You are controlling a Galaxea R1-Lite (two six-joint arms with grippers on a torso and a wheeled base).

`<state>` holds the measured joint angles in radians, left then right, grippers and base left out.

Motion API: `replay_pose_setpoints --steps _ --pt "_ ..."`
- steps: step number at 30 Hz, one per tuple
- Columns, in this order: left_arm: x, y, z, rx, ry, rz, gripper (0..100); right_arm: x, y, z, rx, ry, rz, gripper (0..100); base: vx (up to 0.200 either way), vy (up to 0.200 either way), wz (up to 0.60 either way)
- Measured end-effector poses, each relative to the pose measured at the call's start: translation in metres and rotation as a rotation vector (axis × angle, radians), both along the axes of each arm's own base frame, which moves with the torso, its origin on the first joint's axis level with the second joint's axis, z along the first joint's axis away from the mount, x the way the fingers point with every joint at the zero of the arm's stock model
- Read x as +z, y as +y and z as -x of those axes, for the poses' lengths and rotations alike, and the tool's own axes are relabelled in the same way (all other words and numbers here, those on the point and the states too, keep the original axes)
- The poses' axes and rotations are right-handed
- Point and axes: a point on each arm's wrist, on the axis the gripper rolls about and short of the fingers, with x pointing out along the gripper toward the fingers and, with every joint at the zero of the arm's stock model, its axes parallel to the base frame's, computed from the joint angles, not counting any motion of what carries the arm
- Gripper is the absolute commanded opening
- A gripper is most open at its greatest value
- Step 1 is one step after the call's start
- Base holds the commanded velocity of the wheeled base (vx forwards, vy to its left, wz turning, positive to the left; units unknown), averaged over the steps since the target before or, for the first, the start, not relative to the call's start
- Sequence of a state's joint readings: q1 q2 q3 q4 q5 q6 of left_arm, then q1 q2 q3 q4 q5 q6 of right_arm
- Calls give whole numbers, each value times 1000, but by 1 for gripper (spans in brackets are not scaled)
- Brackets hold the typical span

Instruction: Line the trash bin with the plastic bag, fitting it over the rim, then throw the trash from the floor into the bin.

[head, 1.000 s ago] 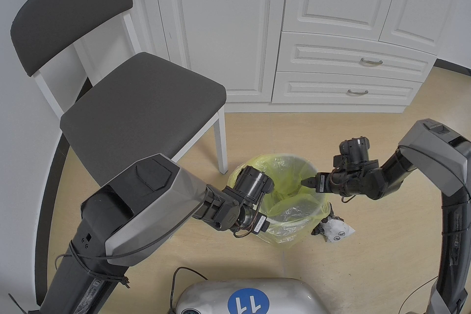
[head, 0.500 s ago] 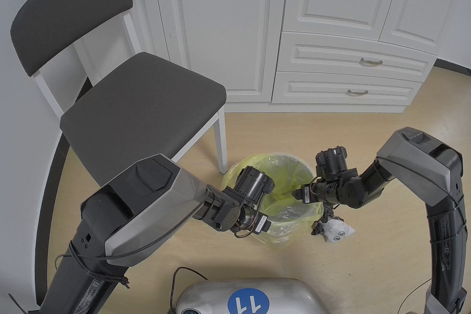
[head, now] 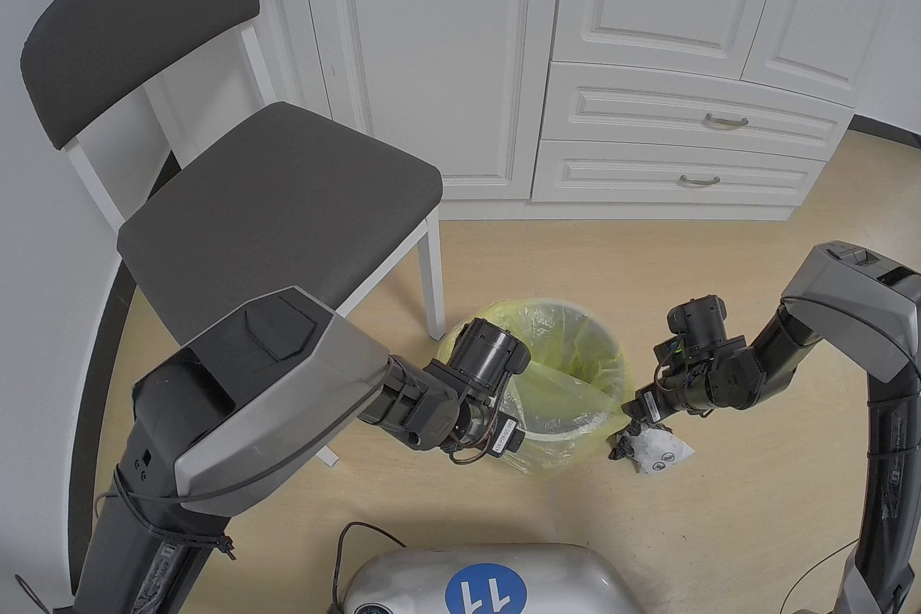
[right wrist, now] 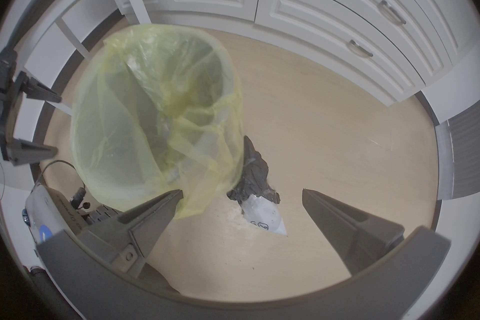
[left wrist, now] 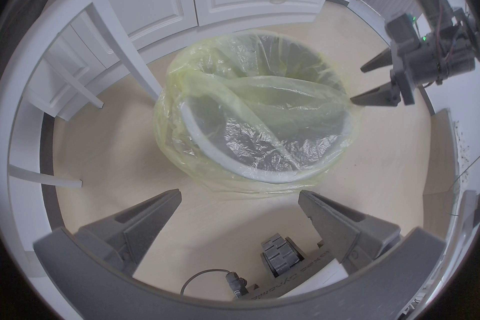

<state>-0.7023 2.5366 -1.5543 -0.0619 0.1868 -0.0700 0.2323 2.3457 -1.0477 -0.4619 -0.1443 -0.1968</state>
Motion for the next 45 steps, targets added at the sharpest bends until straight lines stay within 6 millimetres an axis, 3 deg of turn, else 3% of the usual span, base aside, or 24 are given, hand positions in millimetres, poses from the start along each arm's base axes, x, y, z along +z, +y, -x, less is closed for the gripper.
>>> replay_pose_setpoints --steps 7,17,23,29,38,45 --pt "6 11 -2 28 -15 22 100 -14 -9 -1 -15 42 11 100 0 0 0" --pt "23 27 -20 42 -27 93 100 -33 8 0 18 77 -26 100 0 0 0" --pt "43 15 -31 30 -93 146 100 -38 21 7 49 98 -26 100 0 0 0" --pt "51 -2 -45 18 -114 161 100 -41 35 20 94 123 -21 100 0 0 0" --pt "13 -8 -64 -16 -96 56 100 -40 76 53 216 112 -46 100 0 0 0" --pt "0 -6 -69 14 -110 29 100 -41 95 72 260 111 -70 100 0 0 0"
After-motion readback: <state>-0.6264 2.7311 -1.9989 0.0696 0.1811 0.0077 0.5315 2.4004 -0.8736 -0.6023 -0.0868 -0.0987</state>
